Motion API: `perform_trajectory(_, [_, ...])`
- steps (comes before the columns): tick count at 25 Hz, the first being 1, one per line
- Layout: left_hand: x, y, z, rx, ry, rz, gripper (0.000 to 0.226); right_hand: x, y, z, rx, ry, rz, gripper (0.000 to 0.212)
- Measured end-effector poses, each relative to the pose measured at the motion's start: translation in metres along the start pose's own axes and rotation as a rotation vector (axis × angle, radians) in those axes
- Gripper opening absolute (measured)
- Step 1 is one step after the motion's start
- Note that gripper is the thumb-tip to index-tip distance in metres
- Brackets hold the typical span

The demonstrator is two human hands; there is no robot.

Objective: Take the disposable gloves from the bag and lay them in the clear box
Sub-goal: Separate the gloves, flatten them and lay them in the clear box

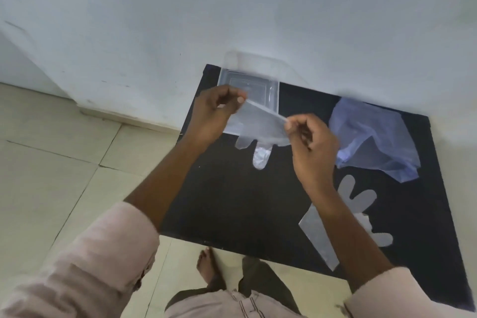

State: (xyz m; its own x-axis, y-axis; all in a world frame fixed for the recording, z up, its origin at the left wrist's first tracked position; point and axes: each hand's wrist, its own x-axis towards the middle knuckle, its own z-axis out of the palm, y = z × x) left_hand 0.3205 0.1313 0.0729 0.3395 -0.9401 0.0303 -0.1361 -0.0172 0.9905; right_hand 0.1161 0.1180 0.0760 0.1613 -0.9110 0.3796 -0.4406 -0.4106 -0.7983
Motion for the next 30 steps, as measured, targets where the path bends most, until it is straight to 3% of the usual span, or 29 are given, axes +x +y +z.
perform_trajectory(4, [-0.054, -0.059, -0.009, 0.211, -0.03, 0.111, 0.014, -0.071, 0.03, 0.017, -0.074, -0.066, -0.085, 0.025])
perform_trajectory(8, [-0.091, -0.118, -0.025, 0.546, -0.132, -0.121, 0.028, -0.129, 0.062, 0.056, -0.145, -0.218, 0.066, 0.01])
perform_trajectory(10, [-0.104, -0.133, -0.027, 0.672, -0.077, -0.194, 0.045, -0.146, 0.073, 0.079, -0.211, -0.236, 0.136, 0.008])
perform_trajectory(13, [-0.119, -0.138, -0.016, 0.733, 0.071, -0.049, 0.046, -0.162, 0.076, 0.107, -0.274, -0.289, 0.174, 0.014])
perform_trajectory(16, [-0.131, -0.145, 0.006, 0.811, -0.052, 0.076, 0.043, -0.172, 0.072, 0.12, -0.32, -0.425, 0.157, 0.025])
perform_trajectory(20, [-0.121, -0.157, 0.017, 0.789, -0.012, -0.018, 0.032, -0.162, 0.087, 0.095, -0.35, -0.428, 0.191, 0.034])
perform_trajectory(24, [-0.103, -0.165, 0.033, 0.945, -0.258, -0.052, 0.041, -0.116, 0.114, 0.072, -0.24, -0.328, 0.298, 0.015])
perform_trajectory(30, [-0.096, -0.177, 0.037, 1.021, -0.315, -0.169, 0.05, -0.056, 0.142, 0.086, -0.385, -0.602, 0.248, 0.019])
